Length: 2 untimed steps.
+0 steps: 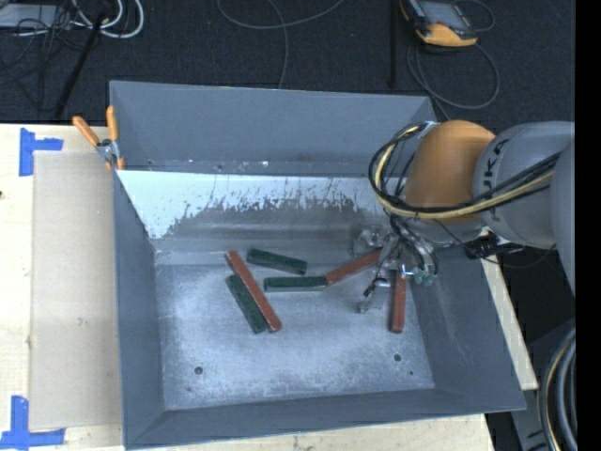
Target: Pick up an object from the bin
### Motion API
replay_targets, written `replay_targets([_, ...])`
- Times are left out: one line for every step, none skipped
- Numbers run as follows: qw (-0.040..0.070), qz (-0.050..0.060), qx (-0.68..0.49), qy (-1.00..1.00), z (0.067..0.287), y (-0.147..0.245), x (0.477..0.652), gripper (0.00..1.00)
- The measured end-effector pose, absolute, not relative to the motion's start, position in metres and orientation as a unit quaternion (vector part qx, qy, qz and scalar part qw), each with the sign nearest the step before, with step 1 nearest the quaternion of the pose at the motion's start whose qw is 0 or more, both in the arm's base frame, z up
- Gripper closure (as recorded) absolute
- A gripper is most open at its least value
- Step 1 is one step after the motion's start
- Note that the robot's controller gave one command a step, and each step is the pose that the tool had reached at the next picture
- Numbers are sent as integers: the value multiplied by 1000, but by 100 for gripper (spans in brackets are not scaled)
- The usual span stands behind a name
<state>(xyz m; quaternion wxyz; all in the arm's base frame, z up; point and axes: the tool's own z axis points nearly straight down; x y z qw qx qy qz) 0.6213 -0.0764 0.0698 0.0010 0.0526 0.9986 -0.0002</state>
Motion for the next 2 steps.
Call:
replay_targets([1, 0, 52, 999, 70, -75, 621, 100])
replay_targets([5, 0, 59, 998, 222, -76, 620, 100])
